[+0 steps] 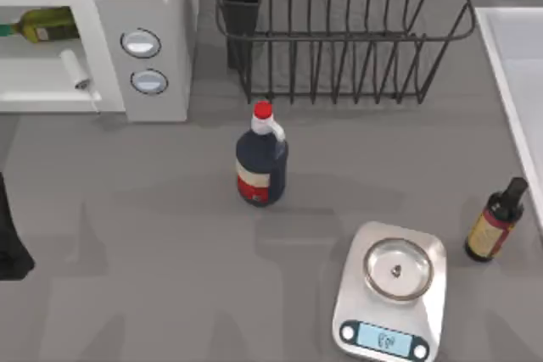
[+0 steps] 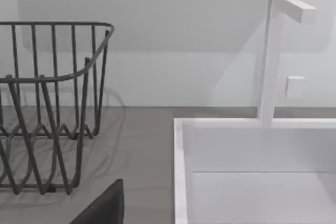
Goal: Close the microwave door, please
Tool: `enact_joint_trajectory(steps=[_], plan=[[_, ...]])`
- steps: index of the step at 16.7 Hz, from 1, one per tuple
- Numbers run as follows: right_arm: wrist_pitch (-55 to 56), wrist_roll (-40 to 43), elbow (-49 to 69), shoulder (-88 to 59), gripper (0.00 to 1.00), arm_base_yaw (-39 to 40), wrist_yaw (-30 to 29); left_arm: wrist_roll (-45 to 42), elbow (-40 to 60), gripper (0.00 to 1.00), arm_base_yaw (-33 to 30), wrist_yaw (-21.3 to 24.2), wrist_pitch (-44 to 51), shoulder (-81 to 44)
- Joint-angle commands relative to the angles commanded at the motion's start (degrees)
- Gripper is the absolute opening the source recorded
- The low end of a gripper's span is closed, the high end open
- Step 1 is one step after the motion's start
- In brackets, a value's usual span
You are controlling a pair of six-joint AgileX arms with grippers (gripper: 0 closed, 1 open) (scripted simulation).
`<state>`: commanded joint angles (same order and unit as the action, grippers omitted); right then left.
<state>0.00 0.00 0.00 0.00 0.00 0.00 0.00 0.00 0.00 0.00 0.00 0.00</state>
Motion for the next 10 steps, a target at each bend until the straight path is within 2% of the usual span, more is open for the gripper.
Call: enact_joint_trajectory(steps=[1,10], plan=[[0.0,0.0,0.0,0.0,1.0,0.0,0.0,0.0,0.0,1.0,0.0,0.0,0.0,0.0],[0.0,0.0,0.0,0.0,1.0,0.0,0.0,0.0,0.0,0.32,0.0,0.0,0.0,0.0]])
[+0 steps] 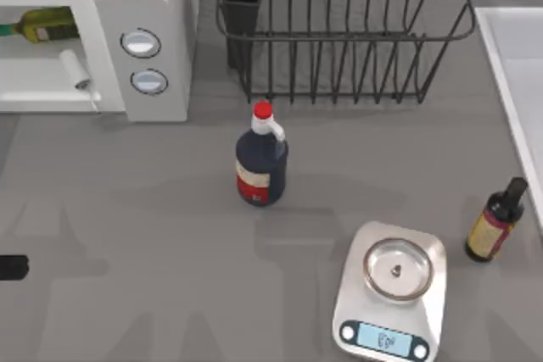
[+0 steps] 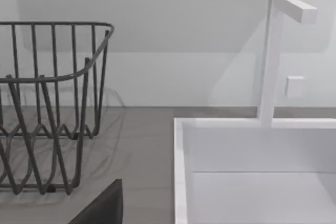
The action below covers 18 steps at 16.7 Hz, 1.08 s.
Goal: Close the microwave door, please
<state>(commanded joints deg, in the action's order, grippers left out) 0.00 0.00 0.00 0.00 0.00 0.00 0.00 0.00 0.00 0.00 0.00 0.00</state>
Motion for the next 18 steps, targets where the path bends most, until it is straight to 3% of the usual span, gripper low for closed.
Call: enact_joint_trajectory(steps=[4,5,14,18], plan=[[0.0,0.0,0.0,0.0,1.0,0.0,0.0,0.0,0.0,0.02,0.0,0.0,0.0,0.0],[0.0,0.0,0.0,0.0,1.0,0.0,0.0,0.0,0.0,0.0,0.0,0.0,0.0,0.0],[0.0,0.0,0.0,0.0,1.0,0.0,0.0,0.0,0.0,0.0,0.2,0.2,-0.2,-0.2],[0.0,0.0,0.0,0.0,1.0,0.0,0.0,-0.1,-1.2,0.0,6.6,6.6,-6.6,-5.5]])
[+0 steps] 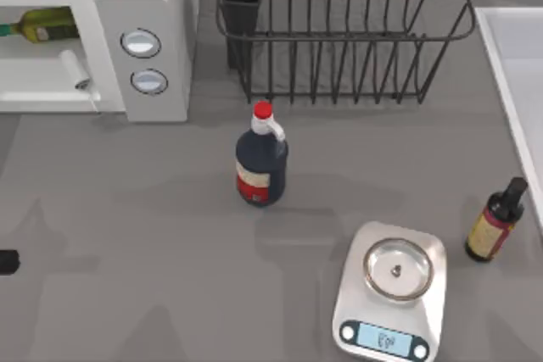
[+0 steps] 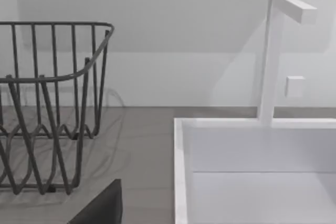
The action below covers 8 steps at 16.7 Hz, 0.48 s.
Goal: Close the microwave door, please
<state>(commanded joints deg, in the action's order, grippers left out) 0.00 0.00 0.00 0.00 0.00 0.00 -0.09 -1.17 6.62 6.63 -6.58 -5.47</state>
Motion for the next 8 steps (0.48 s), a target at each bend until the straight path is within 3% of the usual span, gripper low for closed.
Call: enact_joint_trajectory(steps=[4,8], plan=[[0.0,0.0,0.0,0.0,1.0,0.0,0.0,-0.1,-1.0,0.0,5.9,5.9,-5.8,-4.7],[0.0,0.0,0.0,0.0,1.0,0.0,0.0,-0.1,-0.9,0.0,5.9,5.9,-5.9,-4.8]])
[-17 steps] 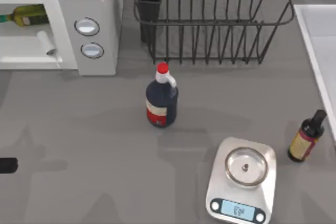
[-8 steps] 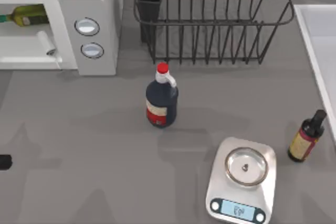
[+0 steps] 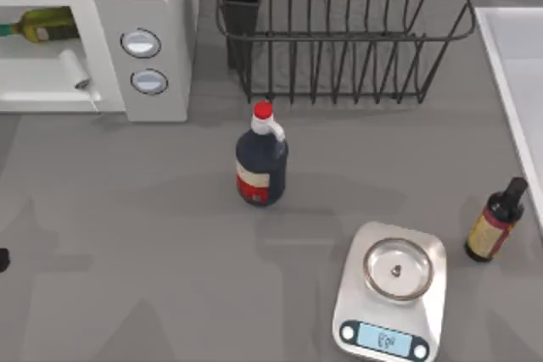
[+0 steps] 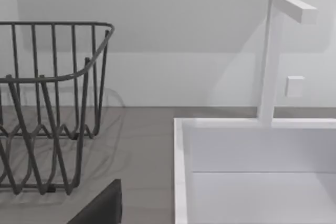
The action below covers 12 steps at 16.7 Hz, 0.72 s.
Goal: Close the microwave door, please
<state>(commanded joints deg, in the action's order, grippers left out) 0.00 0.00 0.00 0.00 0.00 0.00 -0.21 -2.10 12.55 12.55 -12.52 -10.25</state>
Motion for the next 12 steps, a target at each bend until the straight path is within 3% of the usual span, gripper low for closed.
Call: enact_joint_trajectory(steps=[8,12], plan=[[0.0,0.0,0.0,0.0,1.0,0.0,0.0,0.2,-1.7,0.0,-1.4,-1.4,9.2,11.0],[0.0,0.0,0.0,0.0,1.0,0.0,0.0,0.2,-0.8,0.0,-1.2,-1.5,9.4,10.9]])
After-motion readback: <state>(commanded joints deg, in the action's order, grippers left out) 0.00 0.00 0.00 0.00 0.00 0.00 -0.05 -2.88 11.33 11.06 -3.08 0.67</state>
